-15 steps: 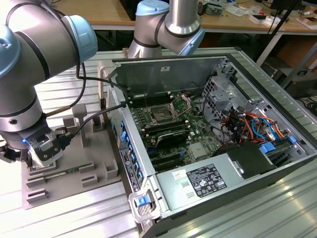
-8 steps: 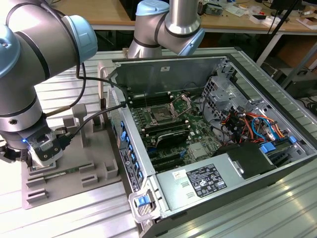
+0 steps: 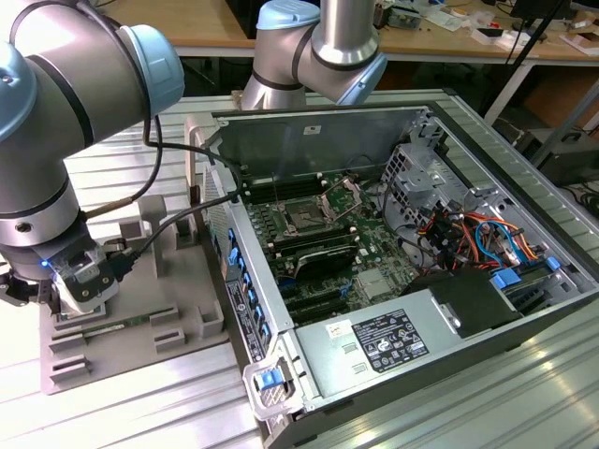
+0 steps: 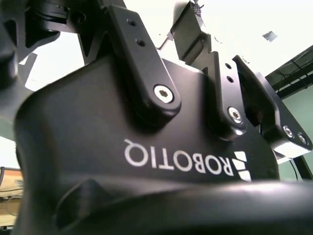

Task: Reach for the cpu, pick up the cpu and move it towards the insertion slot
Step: 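Pick up the cpu and move it towards the insertion slot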

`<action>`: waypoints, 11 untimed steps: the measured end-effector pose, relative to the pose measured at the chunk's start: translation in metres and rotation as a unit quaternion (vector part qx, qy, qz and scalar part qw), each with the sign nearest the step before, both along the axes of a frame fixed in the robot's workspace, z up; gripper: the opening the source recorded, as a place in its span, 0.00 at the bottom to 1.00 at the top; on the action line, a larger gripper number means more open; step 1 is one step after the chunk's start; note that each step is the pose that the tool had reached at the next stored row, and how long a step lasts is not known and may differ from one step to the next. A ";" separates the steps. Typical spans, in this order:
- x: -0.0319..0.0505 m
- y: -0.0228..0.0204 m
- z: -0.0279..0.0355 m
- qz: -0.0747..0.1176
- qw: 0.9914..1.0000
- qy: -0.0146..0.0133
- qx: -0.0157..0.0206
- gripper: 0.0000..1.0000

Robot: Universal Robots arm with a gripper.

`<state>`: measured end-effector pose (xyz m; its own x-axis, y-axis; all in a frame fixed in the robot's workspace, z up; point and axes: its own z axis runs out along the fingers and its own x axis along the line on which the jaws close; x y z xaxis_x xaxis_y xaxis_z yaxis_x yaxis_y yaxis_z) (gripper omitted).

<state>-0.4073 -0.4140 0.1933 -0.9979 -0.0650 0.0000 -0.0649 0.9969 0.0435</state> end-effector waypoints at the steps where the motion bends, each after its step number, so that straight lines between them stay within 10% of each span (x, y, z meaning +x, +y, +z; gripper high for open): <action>1: 0.0000 0.0000 0.0005 0.000 1.000 0.000 0.000 0.55; 11: 0.0000 0.0000 0.0033 0.000 1.000 0.000 0.000 0.55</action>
